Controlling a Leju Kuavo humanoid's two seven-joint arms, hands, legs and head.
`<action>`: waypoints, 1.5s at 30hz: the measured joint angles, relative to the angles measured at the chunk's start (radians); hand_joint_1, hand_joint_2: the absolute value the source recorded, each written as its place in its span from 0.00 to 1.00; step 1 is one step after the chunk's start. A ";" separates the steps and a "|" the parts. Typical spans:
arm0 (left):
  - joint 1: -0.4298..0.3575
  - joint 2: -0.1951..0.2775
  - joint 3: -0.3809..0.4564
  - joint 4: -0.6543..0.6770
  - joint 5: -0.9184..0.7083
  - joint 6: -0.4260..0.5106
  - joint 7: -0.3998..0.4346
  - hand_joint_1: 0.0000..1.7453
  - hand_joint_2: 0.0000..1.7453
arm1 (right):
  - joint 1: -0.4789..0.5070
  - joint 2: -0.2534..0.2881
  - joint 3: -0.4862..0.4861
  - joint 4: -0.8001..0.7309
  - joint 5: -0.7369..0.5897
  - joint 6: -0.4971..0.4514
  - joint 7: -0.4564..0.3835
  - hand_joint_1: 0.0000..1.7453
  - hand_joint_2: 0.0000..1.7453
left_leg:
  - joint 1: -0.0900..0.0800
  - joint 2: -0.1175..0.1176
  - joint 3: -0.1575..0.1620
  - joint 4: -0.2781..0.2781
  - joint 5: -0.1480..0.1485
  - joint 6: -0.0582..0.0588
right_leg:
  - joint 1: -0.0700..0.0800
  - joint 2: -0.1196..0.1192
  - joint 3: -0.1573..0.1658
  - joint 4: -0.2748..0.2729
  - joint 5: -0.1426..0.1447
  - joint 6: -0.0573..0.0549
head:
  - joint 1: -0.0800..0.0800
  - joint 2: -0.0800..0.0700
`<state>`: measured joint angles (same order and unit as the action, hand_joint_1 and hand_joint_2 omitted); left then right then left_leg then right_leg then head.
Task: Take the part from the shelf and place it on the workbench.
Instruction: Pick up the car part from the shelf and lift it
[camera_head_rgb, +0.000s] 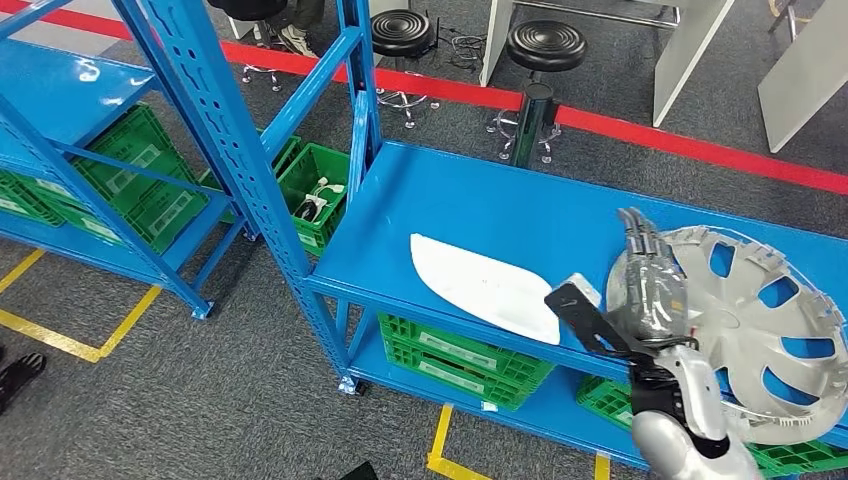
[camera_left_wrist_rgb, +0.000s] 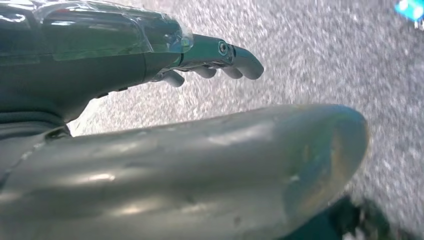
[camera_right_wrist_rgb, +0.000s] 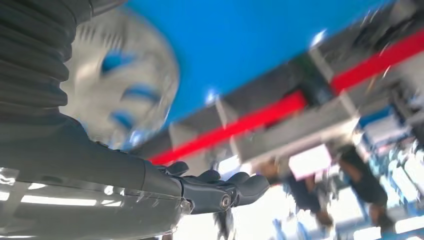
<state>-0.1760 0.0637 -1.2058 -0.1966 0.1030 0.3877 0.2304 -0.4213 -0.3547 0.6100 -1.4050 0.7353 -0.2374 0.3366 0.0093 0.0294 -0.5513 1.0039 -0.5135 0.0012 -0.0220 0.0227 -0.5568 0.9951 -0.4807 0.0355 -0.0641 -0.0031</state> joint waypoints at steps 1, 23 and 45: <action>-0.007 0.006 0.000 0.000 -0.014 -0.005 0.000 0.00 0.00 | -0.007 0.013 0.010 0.027 -0.036 -0.003 -0.006 0.00 1.00 | 0.000 -0.002 0.000 0.000 0.000 0.000 | 0.000 0.000 0.000 0.000 0.000 0.000 | 0.000 0.000; -0.027 0.089 -0.001 -0.025 -0.129 -0.049 0.000 0.00 0.00 | -0.158 0.063 0.075 0.616 -0.140 0.013 0.075 0.00 1.00 | -0.001 -0.035 0.001 0.001 0.003 -0.004 | -0.001 -0.013 0.003 -0.002 -0.001 0.000 | 0.000 0.000; -0.017 0.081 -0.001 -0.030 -0.163 -0.045 0.000 0.00 0.00 | -0.216 0.047 0.072 0.701 -0.140 0.087 0.215 0.00 1.00 | 0.000 -0.044 0.017 0.001 0.003 -0.003 | 0.000 -0.019 0.024 -0.011 -0.002 0.004 | 0.000 0.000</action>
<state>-0.1926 0.1443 -1.2070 -0.2270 -0.0604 0.3429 0.2304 -0.6377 -0.3075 0.6825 -0.7043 0.5956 -0.1501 0.5513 0.0093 -0.0146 -0.5345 1.0046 -0.5105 -0.0015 -0.0223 0.0039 -0.5330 0.9841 -0.4825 0.0396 -0.0645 -0.0031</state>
